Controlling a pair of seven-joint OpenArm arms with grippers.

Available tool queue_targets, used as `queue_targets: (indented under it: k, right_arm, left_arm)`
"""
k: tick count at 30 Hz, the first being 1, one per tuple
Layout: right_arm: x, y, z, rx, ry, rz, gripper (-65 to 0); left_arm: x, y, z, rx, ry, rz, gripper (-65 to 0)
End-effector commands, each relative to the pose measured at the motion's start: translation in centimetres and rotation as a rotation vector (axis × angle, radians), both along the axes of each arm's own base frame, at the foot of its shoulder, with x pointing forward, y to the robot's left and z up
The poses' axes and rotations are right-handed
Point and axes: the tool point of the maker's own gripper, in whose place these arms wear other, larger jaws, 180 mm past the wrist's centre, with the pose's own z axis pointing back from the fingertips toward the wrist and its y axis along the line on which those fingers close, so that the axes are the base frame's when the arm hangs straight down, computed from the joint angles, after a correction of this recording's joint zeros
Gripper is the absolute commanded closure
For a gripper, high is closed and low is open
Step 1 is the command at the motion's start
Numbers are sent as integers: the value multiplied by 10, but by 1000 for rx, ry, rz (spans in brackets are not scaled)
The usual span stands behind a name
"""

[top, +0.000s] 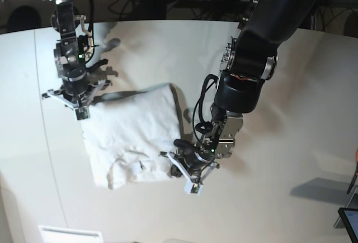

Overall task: Fold the T-shirt properly
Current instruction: 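Push the bundle's side edge with the left gripper to square it, then press the bundle's edge with the right gripper to square it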

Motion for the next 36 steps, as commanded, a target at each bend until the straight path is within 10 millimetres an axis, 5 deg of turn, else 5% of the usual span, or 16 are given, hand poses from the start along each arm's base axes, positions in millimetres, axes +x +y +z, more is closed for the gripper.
queue_targets:
  k: [1, 13, 21, 25, 31, 36]
  right_arm:
    - [8, 3, 17, 6, -62, 11, 0]
    - [-14, 44, 11, 59, -26, 74, 0]
    - [-20, 76, 14, 80, -35, 105, 0]
    - [-31, 63, 8, 72, -4, 57, 0]
    - [-31, -5, 18, 59, -35, -161, 0]
    - [-6, -33, 20, 43, -38, -160, 0]
  left_arm:
    - [15, -4, 23, -26, -63, 2, 0]
    - [14, 8, 19, -18, -57, 18, 0]
    - [8, 41, 10, 14, -57, 52, 0]
    - [-4, 65, 14, 12, -74, 89, 0]
    - [-34, 111, 20, 13, -85, 182, 0]
    - [-57, 114, 29, 39, -114, 167, 0]
